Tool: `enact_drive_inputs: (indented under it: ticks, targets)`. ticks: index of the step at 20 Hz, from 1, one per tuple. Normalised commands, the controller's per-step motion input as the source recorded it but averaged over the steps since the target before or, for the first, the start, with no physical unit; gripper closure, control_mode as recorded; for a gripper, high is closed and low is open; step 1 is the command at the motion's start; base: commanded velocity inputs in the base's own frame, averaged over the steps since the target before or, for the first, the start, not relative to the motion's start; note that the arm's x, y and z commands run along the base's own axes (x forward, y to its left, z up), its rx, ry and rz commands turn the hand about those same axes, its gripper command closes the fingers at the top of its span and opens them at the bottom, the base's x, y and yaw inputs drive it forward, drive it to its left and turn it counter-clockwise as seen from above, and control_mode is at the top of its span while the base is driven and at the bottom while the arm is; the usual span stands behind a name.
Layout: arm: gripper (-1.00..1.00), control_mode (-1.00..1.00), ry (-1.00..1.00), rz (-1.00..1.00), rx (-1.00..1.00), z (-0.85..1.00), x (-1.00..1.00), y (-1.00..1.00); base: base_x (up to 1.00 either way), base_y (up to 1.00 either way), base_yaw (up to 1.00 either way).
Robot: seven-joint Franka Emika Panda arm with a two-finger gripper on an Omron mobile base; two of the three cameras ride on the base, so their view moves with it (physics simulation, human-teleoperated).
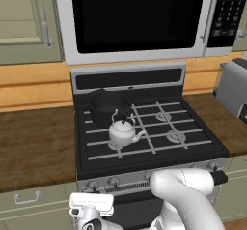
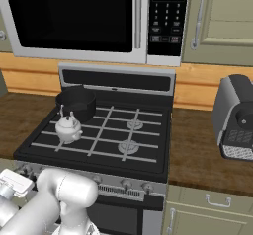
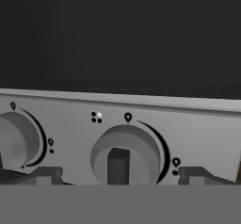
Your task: Pick the kettle from the counter and place it on a stove burner. Then turn the burner on.
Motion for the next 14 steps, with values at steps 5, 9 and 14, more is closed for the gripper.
enact_drive_inputs:
  ticks: [5,9,14]
  targets:
    - [1.0,-1.0,0.0,0.0,0.0,0.0,0.0,0.0,0.0,0.0,0.0]
    - [1.0,-1.0,0.0,0.0,0.0,0.0,0.0,0.0,0.0,0.0,0.0]
    - [1.0,-1.0,-0.09,0.02,-0.08,0.0,0.0,0.03,0.0,0.0,0.0]
